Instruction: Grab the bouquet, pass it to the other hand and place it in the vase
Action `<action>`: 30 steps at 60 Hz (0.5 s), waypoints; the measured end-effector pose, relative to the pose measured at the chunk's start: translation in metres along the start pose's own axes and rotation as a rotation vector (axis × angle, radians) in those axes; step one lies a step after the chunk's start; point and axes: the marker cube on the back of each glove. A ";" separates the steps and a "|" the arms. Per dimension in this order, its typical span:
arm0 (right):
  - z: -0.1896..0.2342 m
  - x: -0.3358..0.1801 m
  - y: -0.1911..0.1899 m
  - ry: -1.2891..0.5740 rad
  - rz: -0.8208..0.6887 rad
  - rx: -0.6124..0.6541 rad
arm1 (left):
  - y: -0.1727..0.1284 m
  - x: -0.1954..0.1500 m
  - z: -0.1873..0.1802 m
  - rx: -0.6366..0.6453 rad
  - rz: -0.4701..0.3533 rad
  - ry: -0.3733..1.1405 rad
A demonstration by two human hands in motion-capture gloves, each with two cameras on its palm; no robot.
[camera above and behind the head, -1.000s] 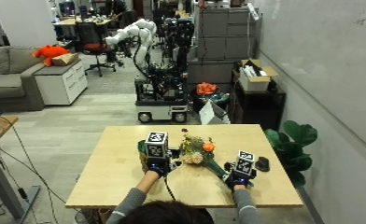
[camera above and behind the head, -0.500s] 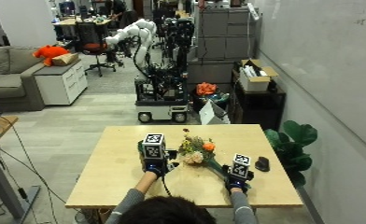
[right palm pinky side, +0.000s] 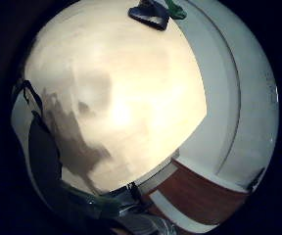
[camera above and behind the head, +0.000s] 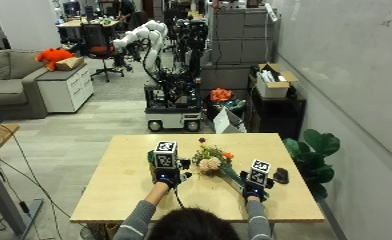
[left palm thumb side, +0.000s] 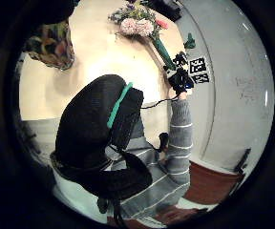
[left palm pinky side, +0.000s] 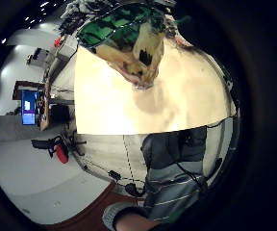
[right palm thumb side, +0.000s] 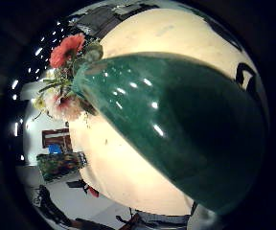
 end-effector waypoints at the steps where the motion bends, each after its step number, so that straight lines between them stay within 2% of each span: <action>1: -0.001 0.000 -0.006 -0.001 0.007 0.039 | 0.000 0.000 0.000 -0.002 0.000 0.000; 5: -0.010 -0.004 -0.033 -0.051 0.035 0.247 | -0.001 0.001 0.000 -0.004 0.000 -0.002; 7: -0.012 -0.007 -0.039 -0.108 0.003 0.300 | -0.003 0.001 0.001 -0.004 0.006 -0.001; 12: -0.013 -0.014 -0.013 -0.241 -0.105 0.133 | -0.003 0.003 -0.001 0.003 0.009 0.001; 16: -0.017 -0.001 -0.006 -0.209 -0.001 0.056 | -0.004 0.006 -0.002 0.002 0.011 0.024; 19: -0.025 -0.006 0.001 -0.280 -0.023 -0.003 | -0.007 0.008 -0.001 -0.006 0.015 0.045; 27: -0.051 -0.018 0.007 -0.462 -0.046 -0.033 | -0.017 0.018 -0.006 0.000 0.041 0.135; 30: -0.060 -0.019 -0.003 -0.512 -0.042 0.052 | -0.021 0.023 -0.011 0.020 0.044 0.186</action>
